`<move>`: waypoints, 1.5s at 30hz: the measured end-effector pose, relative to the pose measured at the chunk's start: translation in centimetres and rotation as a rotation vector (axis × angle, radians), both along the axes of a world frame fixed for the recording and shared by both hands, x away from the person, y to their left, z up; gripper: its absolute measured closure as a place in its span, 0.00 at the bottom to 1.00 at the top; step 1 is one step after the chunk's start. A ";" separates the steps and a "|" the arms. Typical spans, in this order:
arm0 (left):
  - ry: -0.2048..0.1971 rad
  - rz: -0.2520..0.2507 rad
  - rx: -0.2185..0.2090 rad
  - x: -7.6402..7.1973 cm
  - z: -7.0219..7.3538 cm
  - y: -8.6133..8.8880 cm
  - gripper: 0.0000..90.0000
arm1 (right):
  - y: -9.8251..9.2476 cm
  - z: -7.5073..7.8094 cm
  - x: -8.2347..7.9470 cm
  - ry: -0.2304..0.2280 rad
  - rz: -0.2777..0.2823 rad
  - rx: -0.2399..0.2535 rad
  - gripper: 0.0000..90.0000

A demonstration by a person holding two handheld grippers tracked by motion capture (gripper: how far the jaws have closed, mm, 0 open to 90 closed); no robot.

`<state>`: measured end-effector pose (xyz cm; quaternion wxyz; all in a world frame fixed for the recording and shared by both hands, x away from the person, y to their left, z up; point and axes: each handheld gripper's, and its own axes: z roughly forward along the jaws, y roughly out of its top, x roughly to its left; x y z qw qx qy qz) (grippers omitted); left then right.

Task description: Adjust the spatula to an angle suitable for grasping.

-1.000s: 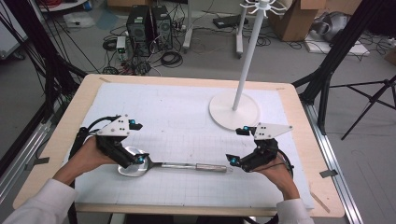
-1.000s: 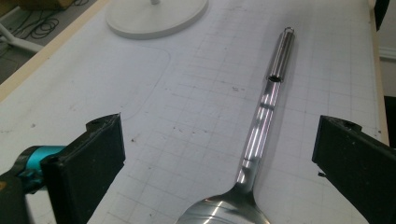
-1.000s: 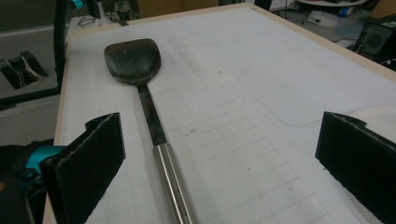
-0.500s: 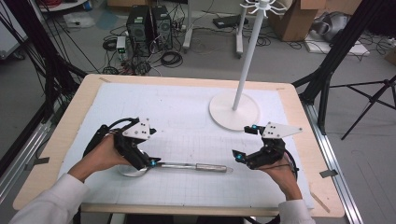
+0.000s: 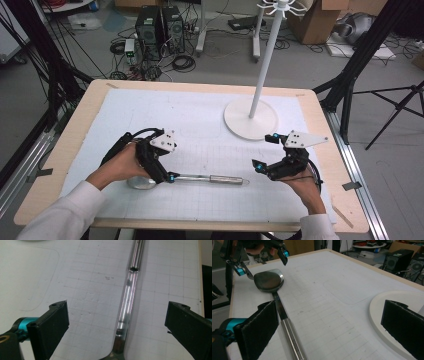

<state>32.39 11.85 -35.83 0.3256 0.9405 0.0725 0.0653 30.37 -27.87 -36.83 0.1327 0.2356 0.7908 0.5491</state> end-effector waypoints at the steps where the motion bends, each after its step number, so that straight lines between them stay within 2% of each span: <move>1: 0.002 -0.003 0.008 0.0 -0.1 -0.1 0.06 | 0.0 0.0 0.0 0.002 -0.001 -0.001 0.00; 14: 0.030 -0.041 0.097 0.1 -1.8 -1.9 0.09 | 0.0 -0.1 0.0 0.005 -0.003 -0.010 0.00; 21: 0.061 -0.063 0.116 0.2 -2.8 -2.7 0.12 | 0.1 -0.2 0.2 0.014 0.001 -0.013 0.00; 24: 0.081 -0.077 0.122 0.2 -3.3 -3.0 0.15 | 0.1 -0.2 0.2 0.016 0.002 -0.016 0.00; 28: 0.089 -0.082 0.133 0.3 -3.7 -3.5 0.18 | 0.2 -0.2 0.2 0.010 0.003 -0.018 0.00; 38: 0.102 -0.109 0.159 0.7 -4.3 -4.7 0.34 | 0.4 -0.2 0.2 0.012 0.010 -0.025 0.00; 45: 0.105 -0.123 0.202 0.6 -4.4 -5.7 0.41 | 0.4 -0.3 0.2 0.018 0.012 -0.024 0.00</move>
